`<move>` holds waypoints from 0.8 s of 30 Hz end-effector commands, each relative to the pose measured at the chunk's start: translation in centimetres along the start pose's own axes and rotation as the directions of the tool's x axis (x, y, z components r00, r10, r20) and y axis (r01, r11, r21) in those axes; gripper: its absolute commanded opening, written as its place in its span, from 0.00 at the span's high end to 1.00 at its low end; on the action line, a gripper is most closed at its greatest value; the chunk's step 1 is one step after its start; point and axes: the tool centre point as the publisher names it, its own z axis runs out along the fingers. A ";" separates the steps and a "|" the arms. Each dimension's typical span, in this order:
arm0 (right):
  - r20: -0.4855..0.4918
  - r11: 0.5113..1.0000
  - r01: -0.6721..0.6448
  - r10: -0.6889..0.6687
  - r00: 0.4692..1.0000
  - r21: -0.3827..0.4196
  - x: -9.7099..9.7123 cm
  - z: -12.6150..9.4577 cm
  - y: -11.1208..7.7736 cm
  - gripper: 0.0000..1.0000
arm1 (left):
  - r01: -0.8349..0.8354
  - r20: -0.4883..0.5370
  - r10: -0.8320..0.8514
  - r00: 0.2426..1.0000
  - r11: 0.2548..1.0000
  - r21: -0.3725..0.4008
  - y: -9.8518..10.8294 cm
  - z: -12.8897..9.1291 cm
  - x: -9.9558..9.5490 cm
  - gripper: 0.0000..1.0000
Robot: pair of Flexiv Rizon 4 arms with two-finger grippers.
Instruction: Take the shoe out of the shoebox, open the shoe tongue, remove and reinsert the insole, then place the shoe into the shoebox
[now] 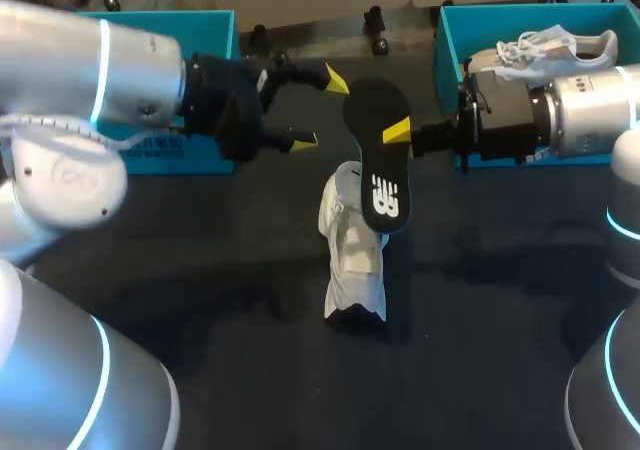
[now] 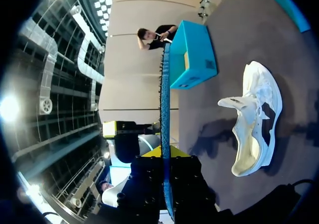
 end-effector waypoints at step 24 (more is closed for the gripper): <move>-0.022 0.999 0.022 -0.021 1.000 0.036 1.5 2.5 -0.6 1.00 | 0.012 0.302 -0.020 0.953 1.000 0.028 -0.7 2.3 0.1 0.54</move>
